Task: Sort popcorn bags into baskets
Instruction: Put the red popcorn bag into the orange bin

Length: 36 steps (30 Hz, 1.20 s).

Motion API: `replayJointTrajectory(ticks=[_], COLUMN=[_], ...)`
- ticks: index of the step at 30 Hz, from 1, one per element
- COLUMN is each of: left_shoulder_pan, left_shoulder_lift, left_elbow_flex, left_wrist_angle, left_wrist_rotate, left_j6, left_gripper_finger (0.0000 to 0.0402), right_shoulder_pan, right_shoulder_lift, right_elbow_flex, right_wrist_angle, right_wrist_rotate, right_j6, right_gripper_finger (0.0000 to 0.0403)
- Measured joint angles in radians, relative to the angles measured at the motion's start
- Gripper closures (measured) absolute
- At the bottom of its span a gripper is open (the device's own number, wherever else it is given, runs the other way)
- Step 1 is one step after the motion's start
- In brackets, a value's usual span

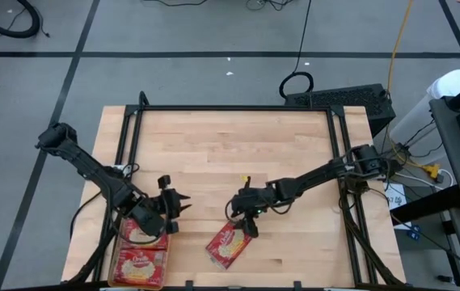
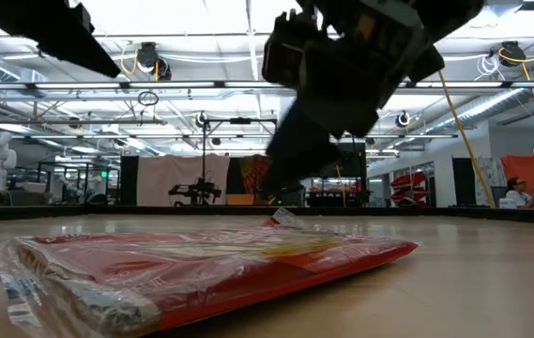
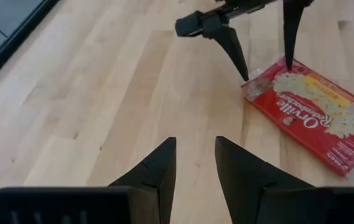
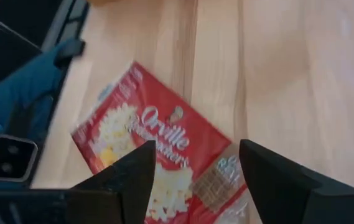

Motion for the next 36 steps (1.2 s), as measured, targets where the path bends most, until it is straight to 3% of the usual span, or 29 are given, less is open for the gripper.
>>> replayJointTrajectory(ticks=[9, 24, 29, 34, 36], left_shoulder_pan=[0.000, 0.026, 0.032, 0.047, 0.061], left_shoulder_lift=[0.000, 0.000, 0.000, 0.000, 0.000], left_elbow_flex=[-0.106, -0.115, -0.115, -0.115, -0.115], left_wrist_angle=[0.180, 0.211, 0.239, 0.290, 0.313], left_wrist_rotate=[0.013, 0.014, 0.013, 0.012, 0.012], left_j6=[0.037, 0.067, 0.076, 0.150, 0.166], left_gripper_finger=[0.0289, 0.0289, 0.0289, 0.0289, 0.0289], right_shoulder_pan=[-0.007, -0.004, 0.005, 0.001, -0.008], right_shoulder_lift=[0.075, 0.090, 0.107, 0.099, 0.083], right_elbow_flex=[0.000, 0.000, 0.000, -0.004, -0.007], right_wrist_angle=[0.011, -0.020, -0.011, -0.016, -0.027], right_wrist_rotate=[0.054, 0.073, 0.041, 0.050, 0.051], right_j6=[-0.028, -0.104, -0.097, -0.158, -0.203], right_gripper_finger=[0.0202, 0.0216, 0.0271, 0.0372, 0.0394])
